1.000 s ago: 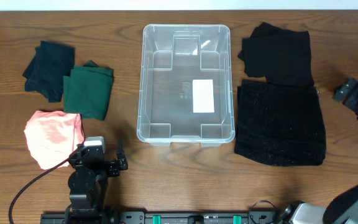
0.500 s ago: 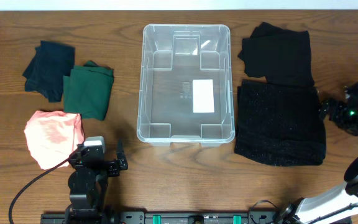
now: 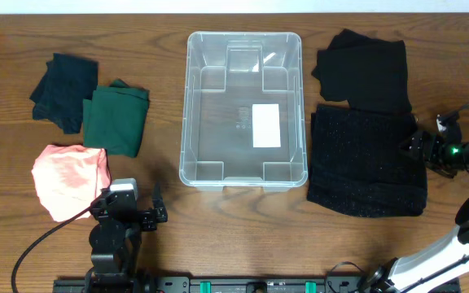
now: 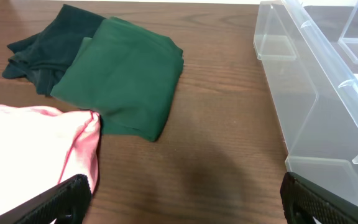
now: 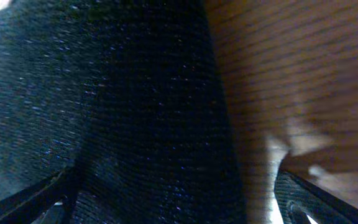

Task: Pack container

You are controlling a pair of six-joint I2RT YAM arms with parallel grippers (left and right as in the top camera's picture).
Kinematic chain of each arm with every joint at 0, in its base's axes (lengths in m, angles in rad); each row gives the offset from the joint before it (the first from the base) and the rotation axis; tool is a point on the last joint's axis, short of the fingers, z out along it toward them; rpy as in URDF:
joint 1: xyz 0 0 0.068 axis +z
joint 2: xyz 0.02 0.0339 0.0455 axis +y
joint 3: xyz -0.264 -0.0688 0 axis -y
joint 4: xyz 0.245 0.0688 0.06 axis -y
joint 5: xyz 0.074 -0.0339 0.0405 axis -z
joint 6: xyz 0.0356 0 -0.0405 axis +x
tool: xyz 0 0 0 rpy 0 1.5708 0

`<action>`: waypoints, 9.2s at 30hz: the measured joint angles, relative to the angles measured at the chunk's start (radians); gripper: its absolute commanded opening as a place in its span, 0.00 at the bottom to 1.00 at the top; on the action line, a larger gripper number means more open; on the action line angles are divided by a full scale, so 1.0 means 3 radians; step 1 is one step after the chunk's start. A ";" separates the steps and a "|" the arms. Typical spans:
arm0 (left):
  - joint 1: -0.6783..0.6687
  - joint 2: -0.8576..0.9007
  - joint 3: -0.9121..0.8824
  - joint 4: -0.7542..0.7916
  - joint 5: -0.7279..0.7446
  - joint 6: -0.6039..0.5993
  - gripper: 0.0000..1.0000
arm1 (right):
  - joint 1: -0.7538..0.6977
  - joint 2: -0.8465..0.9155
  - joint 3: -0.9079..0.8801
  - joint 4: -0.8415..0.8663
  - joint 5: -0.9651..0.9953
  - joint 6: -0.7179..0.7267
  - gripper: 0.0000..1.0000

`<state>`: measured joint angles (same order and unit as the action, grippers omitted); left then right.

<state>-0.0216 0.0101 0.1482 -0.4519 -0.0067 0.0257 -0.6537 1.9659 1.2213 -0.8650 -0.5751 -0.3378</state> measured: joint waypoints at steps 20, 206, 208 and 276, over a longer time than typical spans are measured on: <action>0.0000 0.0000 0.0000 0.0000 0.0000 0.0001 0.98 | 0.0050 0.0123 0.0005 -0.0470 -0.0417 0.0055 0.99; 0.0000 0.0000 -0.0001 0.0001 0.0000 0.0001 0.98 | 0.3981 -0.1253 0.0050 0.2377 0.2054 0.1986 0.01; 0.0000 0.0000 0.0000 0.0001 0.0000 0.0001 0.98 | 0.3992 -0.1109 0.0050 0.2492 0.2279 0.1985 0.01; 0.0000 0.0000 -0.0001 0.0000 0.0000 0.0000 0.98 | 0.4622 0.0341 0.0738 0.1746 0.1027 0.1823 0.01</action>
<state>-0.0216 0.0101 0.1478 -0.4519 -0.0067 0.0257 0.7330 2.0682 1.4425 -0.3412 -0.2668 0.2092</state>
